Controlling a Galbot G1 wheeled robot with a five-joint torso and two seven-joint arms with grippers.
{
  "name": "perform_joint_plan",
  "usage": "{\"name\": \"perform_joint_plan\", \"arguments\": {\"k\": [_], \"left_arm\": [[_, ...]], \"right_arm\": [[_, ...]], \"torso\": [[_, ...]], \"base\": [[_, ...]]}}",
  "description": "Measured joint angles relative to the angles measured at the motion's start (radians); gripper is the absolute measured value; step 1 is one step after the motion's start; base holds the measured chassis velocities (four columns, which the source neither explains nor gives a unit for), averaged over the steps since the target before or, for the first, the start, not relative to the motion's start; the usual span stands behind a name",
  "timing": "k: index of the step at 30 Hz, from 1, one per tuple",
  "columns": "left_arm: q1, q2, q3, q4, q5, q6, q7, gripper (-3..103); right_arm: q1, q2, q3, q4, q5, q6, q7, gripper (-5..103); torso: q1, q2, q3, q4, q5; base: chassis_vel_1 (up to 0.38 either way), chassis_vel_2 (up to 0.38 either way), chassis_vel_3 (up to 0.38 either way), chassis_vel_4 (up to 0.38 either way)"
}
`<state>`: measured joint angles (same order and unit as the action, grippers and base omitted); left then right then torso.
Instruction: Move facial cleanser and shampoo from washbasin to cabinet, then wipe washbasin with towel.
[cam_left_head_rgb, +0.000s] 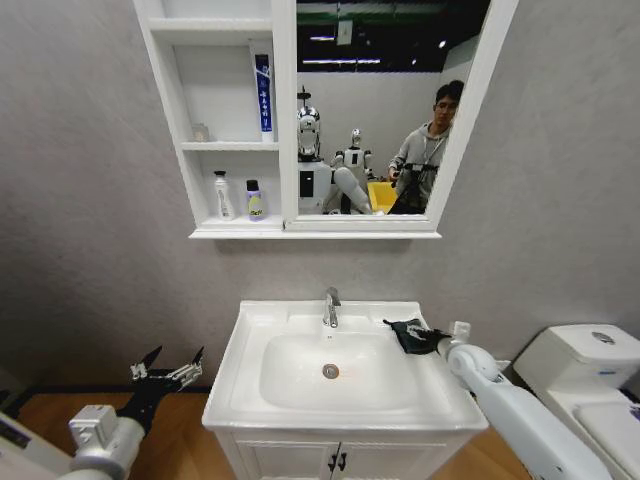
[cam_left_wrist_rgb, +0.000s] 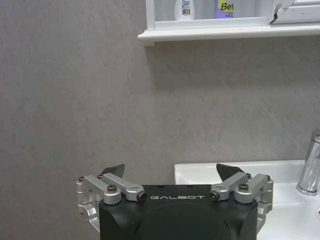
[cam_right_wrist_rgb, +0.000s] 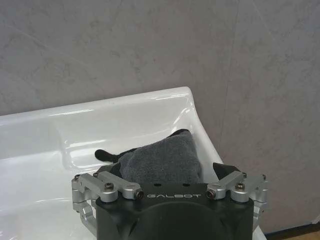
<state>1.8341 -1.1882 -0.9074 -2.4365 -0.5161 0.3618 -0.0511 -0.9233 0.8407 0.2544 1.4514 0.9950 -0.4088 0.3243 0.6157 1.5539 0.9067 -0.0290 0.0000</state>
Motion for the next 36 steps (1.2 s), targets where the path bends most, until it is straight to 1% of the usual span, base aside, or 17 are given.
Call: {"name": "perform_joint_plan", "arguments": {"k": [4,7,10,13,15,18,20,21,23,24,26,27,29,30,32,35,36], "left_arm": [[0.0,0.0,0.0,0.0,0.0,0.0,0.0,100],[0.0,0.0,0.0,0.0,0.0,0.0,0.0,100],[0.0,0.0,0.0,0.0,0.0,0.0,0.0,100],[0.0,0.0,0.0,0.0,0.0,0.0,0.0,100],[0.0,0.0,0.0,0.0,0.0,0.0,0.0,100],[0.0,0.0,0.0,0.0,0.0,0.0,0.0,100],[0.0,0.0,0.0,0.0,0.0,0.0,0.0,100],[0.0,0.0,0.0,0.0,0.0,0.0,0.0,100],[0.0,0.0,0.0,0.0,0.0,0.0,0.0,100],[0.0,0.0,0.0,0.0,0.0,0.0,0.0,100],[0.0,0.0,0.0,0.0,0.0,0.0,0.0,100],[0.0,0.0,0.0,0.0,0.0,0.0,0.0,100],[0.0,0.0,0.0,0.0,0.0,0.0,0.0,100],[0.0,0.0,0.0,0.0,0.0,0.0,0.0,100],[0.0,0.0,0.0,0.0,0.0,0.0,0.0,100],[0.0,0.0,0.0,0.0,0.0,0.0,0.0,100],[0.0,0.0,0.0,0.0,0.0,0.0,0.0,100]], "right_arm": [[0.03,0.008,-0.026,-0.056,0.006,0.002,-0.037,101],[0.037,0.01,-0.034,-0.07,0.004,0.004,-0.045,95],[0.052,0.012,-0.049,-0.083,0.001,0.006,-0.058,79],[0.057,0.013,-0.052,-0.085,0.0,0.006,-0.058,73],[0.062,0.013,-0.058,-0.085,-0.005,0.004,-0.055,62],[0.061,0.01,-0.059,-0.085,-0.011,0.002,-0.058,57],[0.055,0.002,-0.06,-0.085,-0.019,-0.003,-0.064,46],[0.055,0.002,-0.06,-0.085,-0.019,-0.003,-0.064,46],[0.051,-0.002,-0.059,-0.085,-0.021,-0.005,-0.065,35],[0.051,-0.002,-0.059,-0.085,-0.021,-0.005,-0.065,35],[0.04,-0.01,-0.058,-0.08,-0.041,0.002,-0.081,24],[0.04,-0.01,-0.058,-0.08,-0.041,0.002,-0.081,24],[0.031,-0.012,-0.053,-0.076,-0.05,0.006,-0.087,14],[0.031,-0.012,-0.053,-0.076,-0.05,0.006,-0.087,14],[0.022,-0.013,-0.041,-0.064,-0.054,0.008,-0.088,3],[0.013,-0.016,-0.026,-0.05,-0.093,0.025,-0.105,3],[-0.006,-0.025,0.0,-0.016,-0.187,0.063,-0.15,3]], "torso": [[0.0,0.0,0.0,0.0,-0.0001],[0.0,0.0,0.0,-0.0001,-0.0001],[0.0,0.0,0.0,-0.0001,-0.0001],[0.0,0.0,0.0,0.0,-0.0001],[0.0,0.0,0.0,0.0002,-0.0001],[0.0,0.0,0.0,0.0001,0.0001],[0.0,0.0,0.0,-0.0001,0.0],[0.0,0.0,0.0,-0.0001,0.0],[0.0,0.0,0.0,0.0,-0.0001],[0.0,0.0,0.0,0.0,-0.0001],[0.0,0.0,0.0,0.0001,-0.0001],[0.0,0.0,0.0,0.0001,-0.0001],[0.0,0.0,0.0,-0.0001,0.0],[0.0,0.0,0.0,-0.0001,0.0],[0.0,0.0,0.0,0.0,0.0002],[0.0,0.0,0.0,0.0,0.0003],[0.0,0.0,0.0,-0.0001,0.0004]], "base": [[0.0,0.0,0.0,0.0],[0.0,0.0,0.0,0.0],[0.0,0.0,0.0,0.0],[0.0,0.0,0.0,0.0],[0.0,0.0,0.0,0.0],[0.0,0.0,0.0,0.0],[0.0,0.0,0.0,0.0],[0.0,0.0,0.0,0.0],[0.0,0.0,0.0,0.0],[0.0,0.0,0.0,0.0],[0.0,0.0,0.0,0.0],[0.0,0.0,0.0,0.0],[0.0,0.0,0.0,0.0],[0.0,0.0,0.0,0.0],[0.0,0.0,0.0,0.0],[0.0,0.0,0.0,0.0],[0.0,0.0,0.0,0.0]]}}
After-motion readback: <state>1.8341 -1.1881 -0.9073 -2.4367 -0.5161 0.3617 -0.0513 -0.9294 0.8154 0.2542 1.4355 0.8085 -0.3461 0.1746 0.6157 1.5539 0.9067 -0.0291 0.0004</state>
